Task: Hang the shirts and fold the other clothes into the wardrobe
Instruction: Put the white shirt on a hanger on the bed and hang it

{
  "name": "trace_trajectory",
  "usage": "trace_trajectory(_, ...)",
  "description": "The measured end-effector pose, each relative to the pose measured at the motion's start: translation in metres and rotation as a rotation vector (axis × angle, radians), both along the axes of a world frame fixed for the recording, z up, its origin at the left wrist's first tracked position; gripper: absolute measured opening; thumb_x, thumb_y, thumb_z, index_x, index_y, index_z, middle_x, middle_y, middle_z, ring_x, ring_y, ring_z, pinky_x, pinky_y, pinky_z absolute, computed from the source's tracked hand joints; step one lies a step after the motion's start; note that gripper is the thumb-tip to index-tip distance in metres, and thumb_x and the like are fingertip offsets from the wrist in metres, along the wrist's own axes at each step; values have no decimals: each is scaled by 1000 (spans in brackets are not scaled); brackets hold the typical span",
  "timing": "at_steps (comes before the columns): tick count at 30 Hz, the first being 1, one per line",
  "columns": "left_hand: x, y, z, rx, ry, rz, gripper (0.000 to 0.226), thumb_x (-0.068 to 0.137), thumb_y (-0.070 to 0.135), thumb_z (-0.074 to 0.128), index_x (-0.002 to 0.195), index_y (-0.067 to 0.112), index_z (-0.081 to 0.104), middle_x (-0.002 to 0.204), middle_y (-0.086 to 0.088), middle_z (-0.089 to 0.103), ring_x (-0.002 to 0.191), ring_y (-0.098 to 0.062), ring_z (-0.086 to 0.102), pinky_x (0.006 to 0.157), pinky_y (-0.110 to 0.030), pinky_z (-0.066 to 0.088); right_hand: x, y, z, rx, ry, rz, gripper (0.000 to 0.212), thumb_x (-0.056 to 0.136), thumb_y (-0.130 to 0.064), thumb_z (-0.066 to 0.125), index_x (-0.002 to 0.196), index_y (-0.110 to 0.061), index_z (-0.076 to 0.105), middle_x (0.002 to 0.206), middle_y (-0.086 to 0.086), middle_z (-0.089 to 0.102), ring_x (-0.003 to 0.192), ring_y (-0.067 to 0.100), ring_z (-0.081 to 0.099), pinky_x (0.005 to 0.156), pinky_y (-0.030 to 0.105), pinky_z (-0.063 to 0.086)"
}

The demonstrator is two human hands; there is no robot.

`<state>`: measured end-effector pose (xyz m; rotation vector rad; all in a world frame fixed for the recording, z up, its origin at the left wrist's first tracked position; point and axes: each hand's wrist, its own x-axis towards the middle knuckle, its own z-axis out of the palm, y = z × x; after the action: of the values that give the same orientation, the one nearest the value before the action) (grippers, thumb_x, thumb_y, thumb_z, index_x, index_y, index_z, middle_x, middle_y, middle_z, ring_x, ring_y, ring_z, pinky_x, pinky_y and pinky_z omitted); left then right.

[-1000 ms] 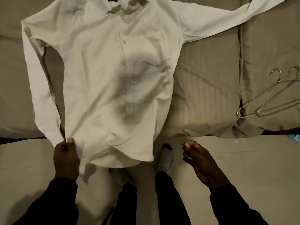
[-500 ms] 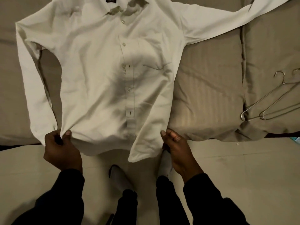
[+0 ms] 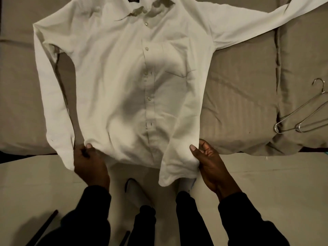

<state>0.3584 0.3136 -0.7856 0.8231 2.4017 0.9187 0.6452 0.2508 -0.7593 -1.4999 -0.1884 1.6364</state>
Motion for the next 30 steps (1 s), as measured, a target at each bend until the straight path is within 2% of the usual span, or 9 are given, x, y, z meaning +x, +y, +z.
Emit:
trace_trajectory(5, 11, -1, -5, 58, -83, 13, 13, 99, 22, 59, 92, 14, 53, 85, -5, 52, 80, -12, 47, 77, -13, 36, -11, 3, -4, -61, -74, 36, 23, 96, -12, 61, 118, -14, 67, 109, 7, 75, 96, 18, 72, 76, 25, 56)
trace_trajectory(8, 1, -4, -6, 30, -47, -20, 19, 100, 24, 58, 105, 6, 59, 95, -10, 58, 91, -21, 54, 79, -20, 37, -13, 3, -4, -62, -184, 25, 16, 94, -13, 64, 110, -12, 68, 101, 6, 76, 88, 17, 70, 73, 28, 55)
trace_trajectory(11, -15, -5, -5, -8, 37, 34, 26, 103, 21, 50, 112, -2, 59, 108, -22, 63, 101, -33, 56, 83, -30, 37, -9, 1, -4, -68, -274, -35, 17, 90, -15, 70, 107, -14, 68, 103, 6, 75, 94, 20, 71, 82, 36, 55)
trace_trajectory(14, -29, -2, -1, 11, 75, 66, 29, 102, 21, 49, 117, -2, 60, 114, -24, 63, 106, -36, 57, 89, -32, 38, -7, 2, 1, -48, -196, -75, 29, 91, -21, 67, 120, -16, 66, 113, 7, 74, 106, 23, 70, 87, 37, 56)
trace_trajectory(18, -37, 2, -4, 102, 71, 5, 35, 92, 34, 64, 111, 5, 59, 97, -5, 57, 85, -18, 55, 84, -32, 44, -9, 3, 5, -15, 49, -95, 38, 102, -33, 44, 129, -12, 60, 121, 5, 71, 111, 17, 68, 88, 29, 56)
trace_trajectory(21, -28, 3, -9, 78, -58, -7, 28, 88, 29, 72, 107, 12, 61, 84, 6, 56, 75, -4, 55, 84, -16, 43, -11, -1, 0, -9, -86, -41, 27, 104, -16, 45, 120, -7, 65, 107, 3, 74, 96, 12, 69, 82, 27, 53)
trace_trajectory(23, -24, 2, -14, 48, -36, -21, 22, 91, 23, 69, 105, 7, 63, 85, 2, 58, 76, -5, 53, 79, -9, 39, -11, -4, -5, 4, -165, -1, 20, 102, -11, 50, 112, -8, 68, 99, 3, 74, 88, 13, 66, 77, 25, 54)
trace_trajectory(28, -42, 11, -12, 99, 13, 155, 15, 94, 25, 59, 99, 11, 60, 96, -2, 58, 87, -15, 52, 83, -18, 40, 24, -13, -11, -17, -376, -297, 13, 98, -17, 56, 100, -12, 68, 85, -4, 73, 78, 10, 63, 71, 24, 53)
trace_trajectory(30, -44, 8, -10, 67, 79, 66, 23, 91, 22, 60, 104, 3, 62, 96, -9, 58, 92, -25, 56, 88, -27, 42, 33, -18, -14, -40, -507, -220, 14, 101, -15, 55, 100, -12, 68, 80, -6, 71, 73, 7, 61, 69, 24, 52)
